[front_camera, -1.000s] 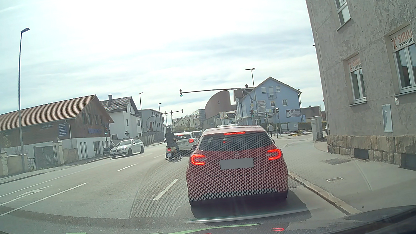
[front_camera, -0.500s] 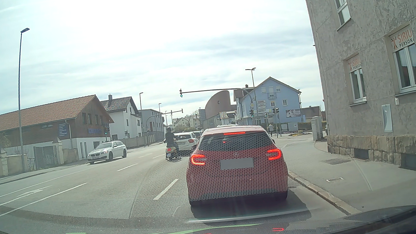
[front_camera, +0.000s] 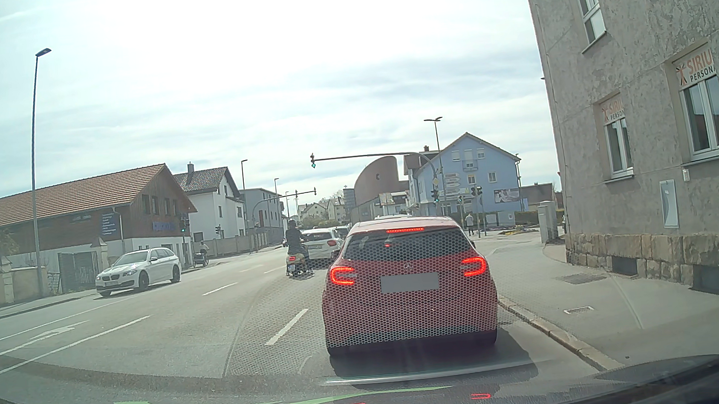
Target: Follow the waypoints while adhering to traffic rules and regulations
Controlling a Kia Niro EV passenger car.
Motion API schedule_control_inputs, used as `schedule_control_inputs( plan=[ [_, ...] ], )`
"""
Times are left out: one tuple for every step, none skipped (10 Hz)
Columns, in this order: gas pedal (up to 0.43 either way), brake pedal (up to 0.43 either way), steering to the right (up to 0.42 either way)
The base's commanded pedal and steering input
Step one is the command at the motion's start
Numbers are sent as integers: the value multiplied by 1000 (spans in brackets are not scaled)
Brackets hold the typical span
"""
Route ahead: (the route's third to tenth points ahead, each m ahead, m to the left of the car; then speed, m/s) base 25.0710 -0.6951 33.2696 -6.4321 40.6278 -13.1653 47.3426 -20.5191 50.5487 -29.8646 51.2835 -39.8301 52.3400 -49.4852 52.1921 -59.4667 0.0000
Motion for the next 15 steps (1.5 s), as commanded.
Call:
schedule_control_inputs(
  plan=[
    [0, 268, 0],
    [0, 268, 0],
    [0, 262, 0],
    [0, 262, 0],
    [0, 268, 0],
    [0, 268, 0],
    [0, 262, 0],
    [0, 268, 0],
    [0, 268, 0],
    [0, 262, 0],
    [0, 268, 0],
    [0, 268, 0],
    [0, 268, 0],
    [0, 268, 0],
    [0, 262, 0]
  ],
)
